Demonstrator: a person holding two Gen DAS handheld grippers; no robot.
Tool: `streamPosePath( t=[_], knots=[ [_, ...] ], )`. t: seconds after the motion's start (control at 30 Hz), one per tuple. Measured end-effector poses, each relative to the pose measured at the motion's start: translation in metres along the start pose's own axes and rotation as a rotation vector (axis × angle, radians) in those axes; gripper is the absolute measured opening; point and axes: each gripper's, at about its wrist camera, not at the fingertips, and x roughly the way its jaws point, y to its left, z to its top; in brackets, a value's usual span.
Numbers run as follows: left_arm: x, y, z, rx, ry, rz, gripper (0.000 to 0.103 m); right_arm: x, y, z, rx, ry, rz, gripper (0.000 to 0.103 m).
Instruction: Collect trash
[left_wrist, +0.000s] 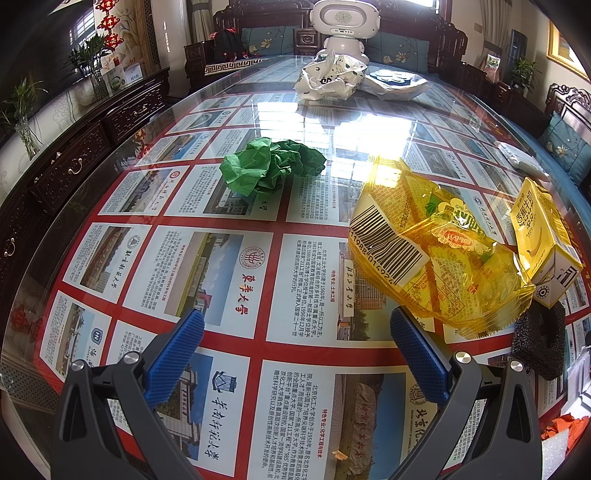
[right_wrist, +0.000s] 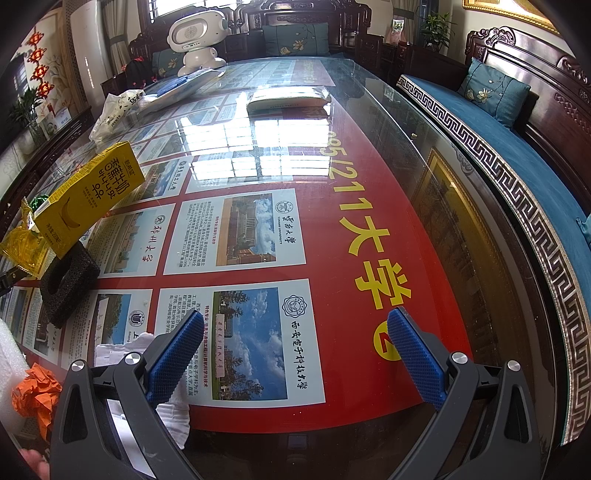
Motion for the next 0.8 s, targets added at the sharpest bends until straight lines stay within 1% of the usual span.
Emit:
streamPosePath(
  t=[0.4,0.43,0.5,0.57,0.6,0.63,0.7,0.8],
  knots=[
    [0.000,0.000,0.000,0.000,0.000,0.000,0.101,0.000,0.000,0.000,0.001,0.000,0.002,0.096],
    [0.000,0.000,0.000,0.000,0.000,0.000,0.101,0.000,0.000,0.000,-0.013,0.001,0.011,0.096],
    [0.000,0.000,0.000,0.000,0.000,0.000,0.101,-0.001,-0.004,0.000,-0.074,0.006,0.057,0.096],
    [0.000,0.000,0.000,0.000,0.000,0.000,0.101,-0.003,-0.013,-0.001,-0.091,0.004,0.082,0.096],
    [0.000,0.000,0.000,0.000,0.000,0.000,0.101,-0.007,-0.021,-0.002,-0.058,-0.007,0.099,0.096],
    [0.000,0.000,0.000,0.000,0.000,0.000,0.101,-0.011,-0.030,-0.002,-0.015,-0.024,0.143,0.096],
    [0.000,0.000,0.000,0.000,0.000,0.000,0.101,-0.018,-0.051,-0.005,0.084,-0.060,0.260,0.096],
    [0.000,0.000,0.000,0.000,0.000,0.000,0.101,-0.022,-0.073,-0.009,0.181,-0.093,0.370,0.096]
  ],
)
